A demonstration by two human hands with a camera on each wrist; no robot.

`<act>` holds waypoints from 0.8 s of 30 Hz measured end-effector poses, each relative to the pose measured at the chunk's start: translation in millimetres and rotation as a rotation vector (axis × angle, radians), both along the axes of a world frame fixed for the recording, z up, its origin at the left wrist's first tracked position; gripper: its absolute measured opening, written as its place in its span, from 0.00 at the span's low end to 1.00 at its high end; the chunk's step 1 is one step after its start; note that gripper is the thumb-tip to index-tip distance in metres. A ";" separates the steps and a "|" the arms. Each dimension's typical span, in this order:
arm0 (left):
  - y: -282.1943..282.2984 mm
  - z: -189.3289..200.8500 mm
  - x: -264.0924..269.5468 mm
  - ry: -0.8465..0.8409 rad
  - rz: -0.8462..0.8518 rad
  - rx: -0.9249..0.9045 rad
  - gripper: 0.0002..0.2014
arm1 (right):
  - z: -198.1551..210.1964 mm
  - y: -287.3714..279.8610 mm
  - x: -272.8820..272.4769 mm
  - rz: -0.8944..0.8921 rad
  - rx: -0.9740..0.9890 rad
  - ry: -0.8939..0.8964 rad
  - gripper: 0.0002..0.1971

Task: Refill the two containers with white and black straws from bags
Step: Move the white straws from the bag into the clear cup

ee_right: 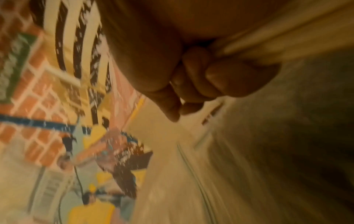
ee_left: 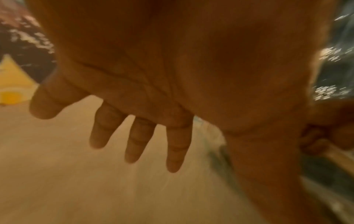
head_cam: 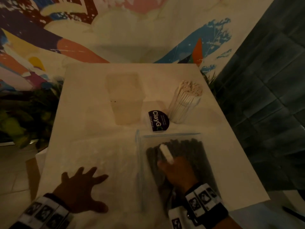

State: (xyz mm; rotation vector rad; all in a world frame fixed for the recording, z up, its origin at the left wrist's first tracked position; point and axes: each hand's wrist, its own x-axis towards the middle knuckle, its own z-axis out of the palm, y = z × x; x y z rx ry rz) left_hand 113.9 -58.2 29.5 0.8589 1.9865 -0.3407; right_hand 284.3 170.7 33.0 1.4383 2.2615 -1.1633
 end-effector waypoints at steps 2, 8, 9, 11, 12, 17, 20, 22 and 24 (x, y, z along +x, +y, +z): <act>29.2 33.2 3.4 0.140 -0.064 0.157 0.46 | 33.3 27.5 -0.1 -0.187 0.009 0.309 0.22; 178.1 83.1 8.4 0.079 0.199 0.970 0.42 | 140.0 132.4 -27.8 -0.434 -0.163 1.204 0.25; 205.0 83.8 7.3 0.018 0.263 1.037 0.44 | 152.0 148.2 -35.7 -0.416 -0.186 1.312 0.26; 257.5 82.2 2.2 -0.004 0.317 1.091 0.51 | 166.6 175.4 -53.9 -0.400 -0.263 1.470 0.26; 280.4 81.0 -0.4 0.002 0.323 1.089 0.54 | 170.5 186.8 -63.7 -0.379 -0.297 1.532 0.26; 345.9 64.8 -8.7 -0.074 0.444 1.149 0.60 | 162.0 224.0 -96.4 -0.335 -0.413 1.673 0.26; 352.9 52.0 -2.1 -0.064 0.448 1.149 0.50 | 142.7 232.4 -107.8 -0.358 -0.459 1.652 0.25; 354.2 46.8 1.1 -0.045 0.471 1.160 0.50 | 131.9 234.3 -108.8 -0.365 -0.500 1.622 0.28; 355.7 41.0 -0.9 -0.028 0.470 1.159 0.54 | 127.9 239.4 -106.5 -0.334 -0.520 1.632 0.29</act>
